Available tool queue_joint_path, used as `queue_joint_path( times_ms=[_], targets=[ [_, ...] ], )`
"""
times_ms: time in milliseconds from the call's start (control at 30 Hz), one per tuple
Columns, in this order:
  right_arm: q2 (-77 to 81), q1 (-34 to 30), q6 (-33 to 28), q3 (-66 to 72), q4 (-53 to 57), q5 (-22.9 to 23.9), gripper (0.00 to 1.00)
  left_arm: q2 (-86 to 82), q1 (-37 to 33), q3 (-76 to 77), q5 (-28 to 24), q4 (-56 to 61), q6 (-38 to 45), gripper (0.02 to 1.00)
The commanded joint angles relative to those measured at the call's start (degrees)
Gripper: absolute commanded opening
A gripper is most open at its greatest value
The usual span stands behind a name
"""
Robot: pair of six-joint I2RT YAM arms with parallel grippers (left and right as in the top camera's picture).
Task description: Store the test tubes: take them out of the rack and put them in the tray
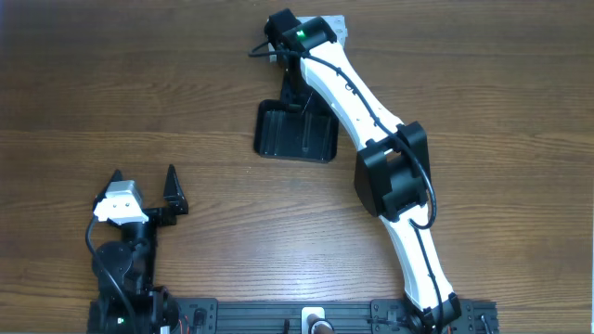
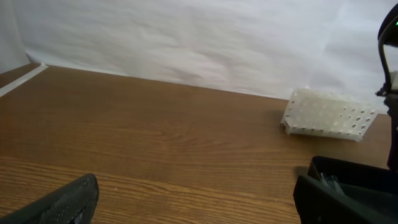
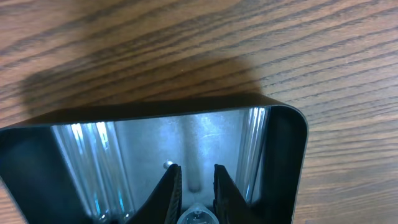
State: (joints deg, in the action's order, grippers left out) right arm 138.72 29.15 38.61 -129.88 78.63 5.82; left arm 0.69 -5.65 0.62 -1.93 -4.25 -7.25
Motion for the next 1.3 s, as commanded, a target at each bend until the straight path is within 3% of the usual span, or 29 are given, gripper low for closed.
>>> queue_joint_path(
  times_ms=[33,567,700,933,1167,1300],
  targets=[
    [-1.4,0.5,0.6,2.4,-1.3,-0.5,0.056,-0.3,-0.2,-0.3,0.3,-0.2,0.8,0.996],
    [-0.4,-0.1,0.6,7.8,-6.1,-0.4,0.075,-0.3,-0.2,-0.3,0.3,-0.2,0.8,0.998],
    [0.2,-0.2,0.6,7.8,-7.5,-0.2,0.207,-0.3,-0.2,-0.3,0.3,-0.2,0.9,0.998],
    [0.2,-0.3,0.5,7.8,-9.1,-0.2,0.349,-0.3,-0.2,-0.3,0.3,-0.2,0.8,0.996],
    [0.2,-0.5,-5.2,3.7,-6.9,-0.2,0.518,-0.3,-0.2,-0.3,0.3,-0.2,0.8,0.996],
    [0.2,-0.6,-8.3,-4.7,-1.6,-0.2,0.560,-0.3,-0.2,-0.3,0.3,-0.2,0.8,0.998]
  ],
)
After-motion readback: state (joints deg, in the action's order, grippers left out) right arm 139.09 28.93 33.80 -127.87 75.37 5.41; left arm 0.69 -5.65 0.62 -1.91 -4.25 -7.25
